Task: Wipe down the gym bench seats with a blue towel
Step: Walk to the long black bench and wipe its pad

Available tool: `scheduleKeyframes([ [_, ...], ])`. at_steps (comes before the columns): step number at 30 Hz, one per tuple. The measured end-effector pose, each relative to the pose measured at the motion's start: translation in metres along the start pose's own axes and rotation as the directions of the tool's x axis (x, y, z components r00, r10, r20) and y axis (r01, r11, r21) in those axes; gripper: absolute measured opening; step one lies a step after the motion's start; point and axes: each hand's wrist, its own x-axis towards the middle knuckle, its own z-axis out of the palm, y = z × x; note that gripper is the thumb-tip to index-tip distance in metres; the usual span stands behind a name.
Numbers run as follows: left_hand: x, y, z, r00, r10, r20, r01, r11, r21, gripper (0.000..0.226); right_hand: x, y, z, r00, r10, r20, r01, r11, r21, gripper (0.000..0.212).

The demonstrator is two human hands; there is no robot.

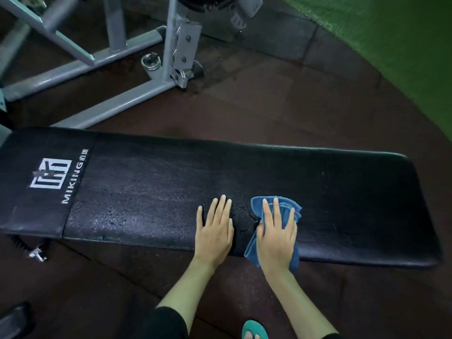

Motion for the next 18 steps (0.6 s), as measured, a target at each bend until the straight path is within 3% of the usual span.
scheduleKeyframes([
  [5, 0.001, -0.011, -0.007, 0.998, 0.066, 0.011, -0.066, 0.998, -0.012, 0.050, 0.002, 0.008, -0.002, 0.991, -0.122, 0.053, 0.125, 0.990, -0.069, 0.054],
  [15, 0.004, -0.078, -0.025, 0.999, 0.032, -0.029, -0.031, 0.999, 0.045, 0.049, 0.002, -0.015, -0.002, 0.996, 0.083, 0.028, -0.084, 0.996, 0.034, 0.054],
  [18, -0.001, -0.088, -0.026, 1.000, 0.012, -0.026, -0.011, 0.999, 0.039, 0.050, -0.003, -0.041, 0.004, 0.996, 0.084, 0.021, -0.084, 0.996, 0.038, 0.047],
])
